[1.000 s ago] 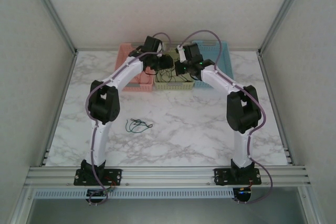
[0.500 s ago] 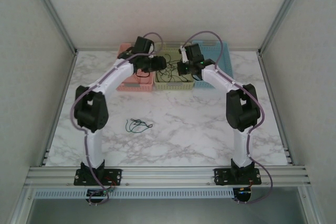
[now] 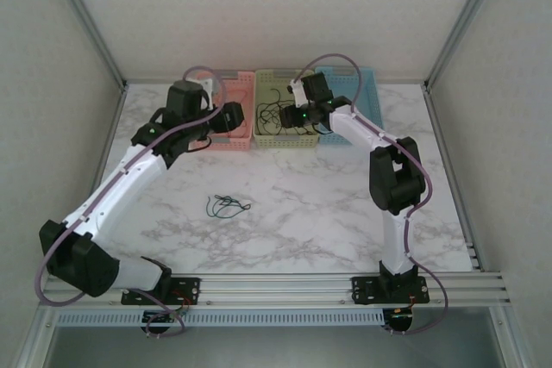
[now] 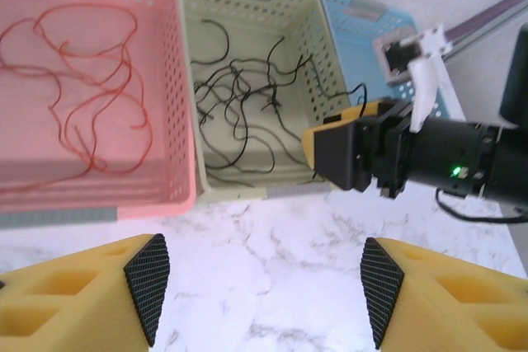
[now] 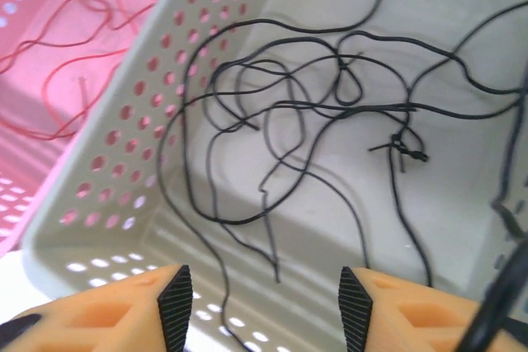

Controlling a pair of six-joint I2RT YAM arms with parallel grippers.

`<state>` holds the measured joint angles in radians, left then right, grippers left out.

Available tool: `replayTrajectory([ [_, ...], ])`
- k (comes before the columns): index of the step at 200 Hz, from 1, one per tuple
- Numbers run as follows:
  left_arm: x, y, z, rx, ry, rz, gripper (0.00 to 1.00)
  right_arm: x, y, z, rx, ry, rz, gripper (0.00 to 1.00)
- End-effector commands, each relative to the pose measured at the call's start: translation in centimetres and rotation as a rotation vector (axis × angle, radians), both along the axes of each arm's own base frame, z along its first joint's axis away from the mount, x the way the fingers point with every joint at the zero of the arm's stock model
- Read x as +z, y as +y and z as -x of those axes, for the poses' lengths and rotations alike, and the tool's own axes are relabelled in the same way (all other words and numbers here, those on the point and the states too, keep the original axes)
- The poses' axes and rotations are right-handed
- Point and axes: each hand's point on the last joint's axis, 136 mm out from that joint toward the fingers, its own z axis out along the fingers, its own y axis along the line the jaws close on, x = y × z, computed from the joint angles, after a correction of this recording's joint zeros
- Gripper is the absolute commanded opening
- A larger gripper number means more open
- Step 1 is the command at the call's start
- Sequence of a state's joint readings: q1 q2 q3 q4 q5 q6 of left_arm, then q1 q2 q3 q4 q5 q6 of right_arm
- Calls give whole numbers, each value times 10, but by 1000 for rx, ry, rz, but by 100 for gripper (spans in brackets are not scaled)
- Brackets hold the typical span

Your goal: Untangle the cables

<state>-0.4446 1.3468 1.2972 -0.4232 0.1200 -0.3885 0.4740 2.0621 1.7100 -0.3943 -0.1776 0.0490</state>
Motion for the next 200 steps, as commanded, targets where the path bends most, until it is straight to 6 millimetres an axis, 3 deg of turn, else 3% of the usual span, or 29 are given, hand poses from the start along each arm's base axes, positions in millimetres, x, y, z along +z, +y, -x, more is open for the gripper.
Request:
replayTrajectory([
  [1,4,13,15,11,-17,-18,66,54,30,26,141,-56,-67,56],
  [56,5,25,41,10,-25,-14,67,75,55,73,247,-11,-163,60],
  [95,1,26,46,5,-15,-14,68,58,48,71,213,20,-123,61],
  [131,-2,29,50,6,-11,-21,68,63,58,95,310,51,-199,62],
  [200,-15,35,66,12,10,-10,68,64,45,91,265,-14,-155,55],
])
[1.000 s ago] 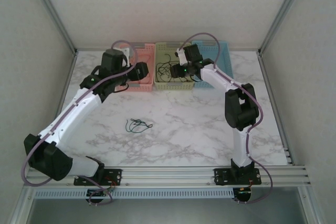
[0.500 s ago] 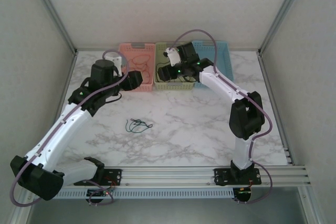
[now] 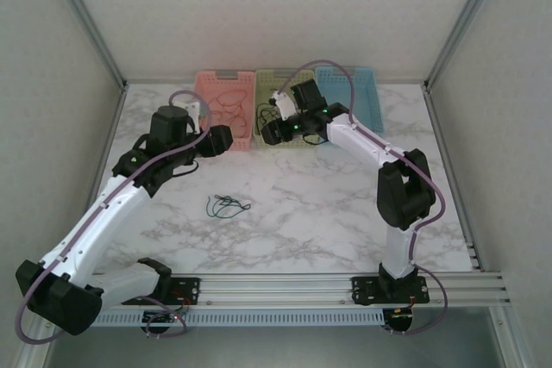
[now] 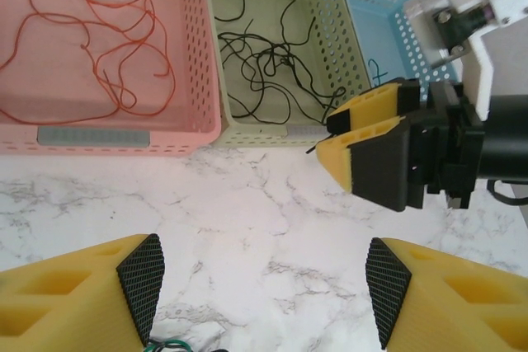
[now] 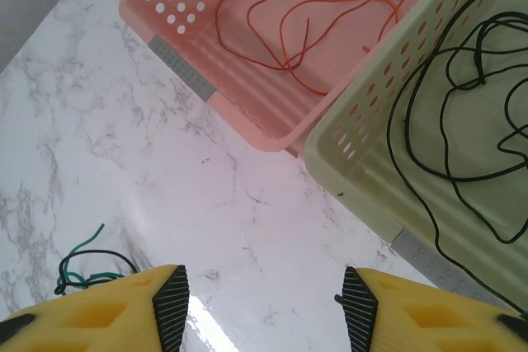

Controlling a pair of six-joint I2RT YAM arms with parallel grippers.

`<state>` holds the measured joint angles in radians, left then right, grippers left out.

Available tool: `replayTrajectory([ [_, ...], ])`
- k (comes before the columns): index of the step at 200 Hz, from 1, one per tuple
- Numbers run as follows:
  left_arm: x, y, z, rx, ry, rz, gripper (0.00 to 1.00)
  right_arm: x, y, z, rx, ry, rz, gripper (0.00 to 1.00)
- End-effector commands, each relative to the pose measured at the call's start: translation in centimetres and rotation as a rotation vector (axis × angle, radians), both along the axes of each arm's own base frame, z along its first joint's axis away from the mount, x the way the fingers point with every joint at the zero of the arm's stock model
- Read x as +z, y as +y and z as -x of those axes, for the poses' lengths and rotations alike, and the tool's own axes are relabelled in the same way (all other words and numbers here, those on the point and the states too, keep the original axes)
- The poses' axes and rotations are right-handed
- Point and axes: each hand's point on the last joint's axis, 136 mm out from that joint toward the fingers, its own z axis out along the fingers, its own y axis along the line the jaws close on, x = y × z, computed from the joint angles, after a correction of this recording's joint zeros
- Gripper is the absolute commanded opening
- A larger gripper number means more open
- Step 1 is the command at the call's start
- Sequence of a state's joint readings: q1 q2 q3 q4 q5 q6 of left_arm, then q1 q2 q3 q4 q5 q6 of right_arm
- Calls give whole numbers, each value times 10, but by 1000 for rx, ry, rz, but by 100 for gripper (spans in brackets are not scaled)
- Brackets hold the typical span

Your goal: Untangle the cables

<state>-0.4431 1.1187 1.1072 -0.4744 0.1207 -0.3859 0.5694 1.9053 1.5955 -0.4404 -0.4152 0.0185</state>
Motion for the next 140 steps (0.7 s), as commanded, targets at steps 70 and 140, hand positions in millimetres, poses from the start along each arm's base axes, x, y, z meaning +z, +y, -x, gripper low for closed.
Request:
replayTrajectory([
  [70,-90,33,53,113,176,20,76,65,-27,62,-14,-201,-148,57],
  [140,-188,27,63,123,395,-13,72,37,-40,117,-16,-163,-132,57],
])
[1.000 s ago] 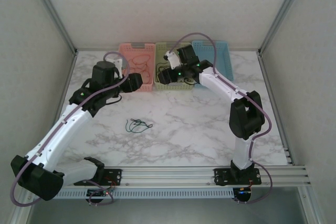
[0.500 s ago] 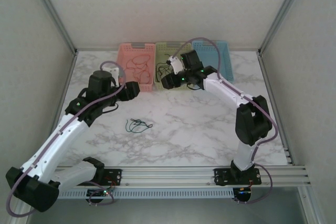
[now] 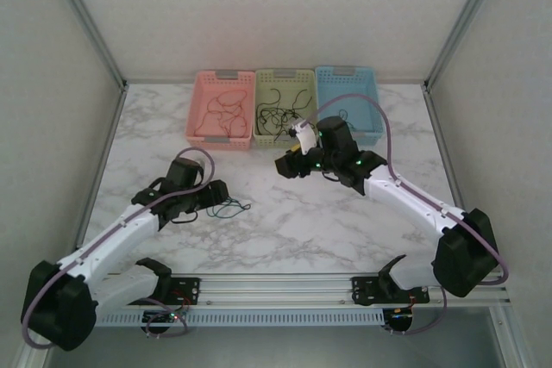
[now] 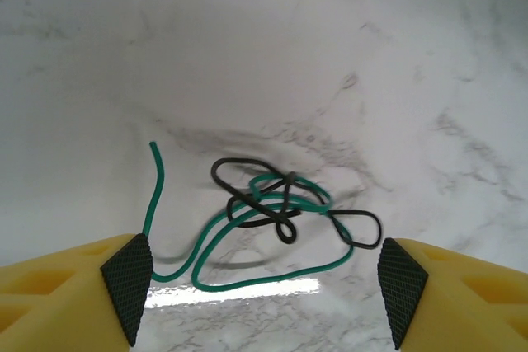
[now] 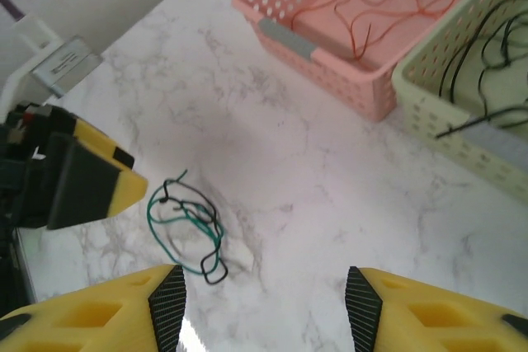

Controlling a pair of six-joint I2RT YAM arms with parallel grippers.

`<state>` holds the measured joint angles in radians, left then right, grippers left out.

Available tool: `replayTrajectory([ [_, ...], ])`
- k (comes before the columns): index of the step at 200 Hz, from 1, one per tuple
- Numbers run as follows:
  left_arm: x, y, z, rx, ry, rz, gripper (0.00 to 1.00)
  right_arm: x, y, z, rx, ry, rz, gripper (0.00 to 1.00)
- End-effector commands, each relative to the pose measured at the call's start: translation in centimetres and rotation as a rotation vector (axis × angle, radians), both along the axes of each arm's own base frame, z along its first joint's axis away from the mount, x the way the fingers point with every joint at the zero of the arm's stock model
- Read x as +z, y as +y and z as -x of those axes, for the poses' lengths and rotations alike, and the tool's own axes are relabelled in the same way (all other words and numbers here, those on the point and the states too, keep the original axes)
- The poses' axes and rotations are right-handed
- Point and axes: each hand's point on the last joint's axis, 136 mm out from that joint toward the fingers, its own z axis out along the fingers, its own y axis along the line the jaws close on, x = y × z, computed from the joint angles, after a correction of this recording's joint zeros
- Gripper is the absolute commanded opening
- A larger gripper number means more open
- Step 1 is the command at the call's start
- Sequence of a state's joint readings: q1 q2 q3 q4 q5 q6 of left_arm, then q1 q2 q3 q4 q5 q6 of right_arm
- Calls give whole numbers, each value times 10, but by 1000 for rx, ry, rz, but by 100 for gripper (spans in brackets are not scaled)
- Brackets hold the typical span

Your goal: Untangle the cables

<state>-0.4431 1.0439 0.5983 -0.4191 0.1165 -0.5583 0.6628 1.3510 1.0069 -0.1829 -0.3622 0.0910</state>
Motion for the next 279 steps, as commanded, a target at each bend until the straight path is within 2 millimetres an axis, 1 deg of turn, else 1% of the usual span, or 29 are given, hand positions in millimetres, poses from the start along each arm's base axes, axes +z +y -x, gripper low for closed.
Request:
replayTrajectory([
  [1,-4,-8,-8,8,-10,41,72,1,-2,4,-26,-13,-11,57],
  [31,-21,-9,1,-4,23,20,66,1,-7,7,-43,-20,-9,57],
  [50,-32,-16,8,-18,42,43,59,4,-8,6,-49,-25,-12,57],
  [82,-44,-25,17,-49,55,-7,54,7,-7,4,-52,-25,-9,56],
  [96,-48,-26,19,-53,62,-9,49,8,-8,4,-54,-29,-11,56],
  [100,-49,-25,19,-52,62,-11,47,8,-8,4,-54,-29,-10,56],
  [113,-49,-24,18,-50,54,-18,37,8,-9,4,-54,-32,-7,56],
  [137,-41,-26,15,-61,32,-14,8,8,-11,5,-59,-33,5,56],
  [145,-36,-27,13,-67,18,-11,0,8,-12,5,-61,-38,7,56],
  [161,-22,-29,10,-81,-17,1,0,11,-12,5,-62,-40,5,56],
  [178,-1,-31,7,-98,-65,12,0,13,-12,5,-60,-46,1,56],
  [215,58,-39,2,-134,-167,69,0,21,-11,4,-63,-57,-19,56],
  [238,95,-49,0,-166,-224,130,0,31,-8,6,-51,-69,-61,56],
  [264,124,-58,1,-209,-265,180,0,37,-6,11,-30,-77,-92,56],
  [279,139,-65,4,-249,-297,223,0,41,-5,18,-5,-78,-116,56],
])
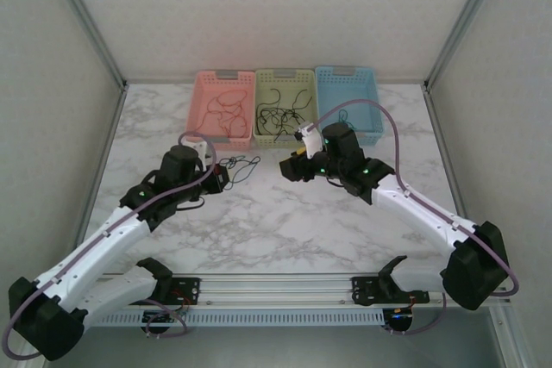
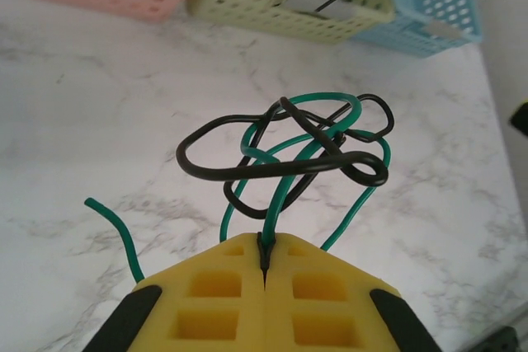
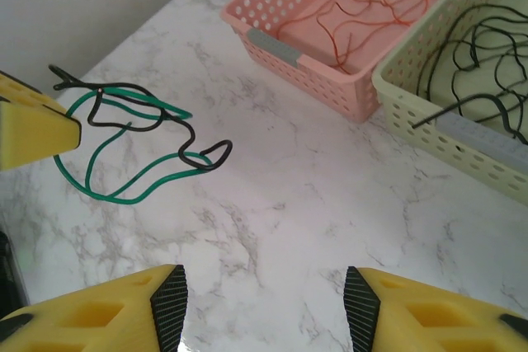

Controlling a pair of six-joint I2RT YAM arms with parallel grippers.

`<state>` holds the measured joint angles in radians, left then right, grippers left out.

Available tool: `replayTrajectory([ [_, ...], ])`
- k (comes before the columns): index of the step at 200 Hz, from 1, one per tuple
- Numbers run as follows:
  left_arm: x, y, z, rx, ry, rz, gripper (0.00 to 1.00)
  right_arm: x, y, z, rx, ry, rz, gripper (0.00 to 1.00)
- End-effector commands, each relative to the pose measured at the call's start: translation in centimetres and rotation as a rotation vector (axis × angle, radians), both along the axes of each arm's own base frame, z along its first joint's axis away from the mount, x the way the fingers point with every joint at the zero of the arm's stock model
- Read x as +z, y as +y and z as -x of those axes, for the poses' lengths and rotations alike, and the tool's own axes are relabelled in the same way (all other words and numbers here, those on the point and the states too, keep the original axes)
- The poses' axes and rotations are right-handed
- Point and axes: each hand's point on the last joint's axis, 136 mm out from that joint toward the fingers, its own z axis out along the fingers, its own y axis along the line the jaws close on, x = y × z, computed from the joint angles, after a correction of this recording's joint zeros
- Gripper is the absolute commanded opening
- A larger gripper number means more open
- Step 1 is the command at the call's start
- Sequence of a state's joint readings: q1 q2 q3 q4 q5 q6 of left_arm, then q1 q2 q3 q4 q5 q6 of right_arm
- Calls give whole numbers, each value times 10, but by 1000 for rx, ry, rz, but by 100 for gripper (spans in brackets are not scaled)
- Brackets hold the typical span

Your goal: Untangle the cables

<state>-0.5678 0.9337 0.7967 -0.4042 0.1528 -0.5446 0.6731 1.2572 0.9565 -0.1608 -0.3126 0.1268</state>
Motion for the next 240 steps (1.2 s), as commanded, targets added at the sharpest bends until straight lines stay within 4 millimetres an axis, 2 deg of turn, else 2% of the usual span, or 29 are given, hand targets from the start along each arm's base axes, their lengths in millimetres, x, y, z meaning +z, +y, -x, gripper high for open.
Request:
replayTrajectory([
  [1,23,-11,13,-96,-28,44,0,26,6,10,47,-41,-83,56],
  [35,51,-22,22,-179,-91,118,0,47,5,30,114,-94,-154,59],
  [59,73,-34,35,-294,-148,155,0,66,6,50,202,-157,-173,60],
  [84,87,-29,43,-359,-247,85,0,83,8,73,313,-245,-163,60],
  [108,100,-22,48,-393,-317,11,0,97,10,83,385,-330,-149,60],
  [131,109,-21,50,-426,-355,-32,0,114,12,83,402,-369,-151,59],
  [156,108,-18,48,-451,-365,-109,0,134,18,82,431,-405,-165,57],
  [190,110,-20,45,-487,-355,-158,0,154,39,78,537,-456,-170,55],
  [204,111,-21,43,-493,-358,-159,0,157,50,69,568,-449,-157,51],
  [209,110,-22,42,-492,-357,-160,0,158,59,77,609,-448,-156,50],
  [240,107,-22,39,-482,-342,-170,0,152,83,72,678,-435,-126,53],
])
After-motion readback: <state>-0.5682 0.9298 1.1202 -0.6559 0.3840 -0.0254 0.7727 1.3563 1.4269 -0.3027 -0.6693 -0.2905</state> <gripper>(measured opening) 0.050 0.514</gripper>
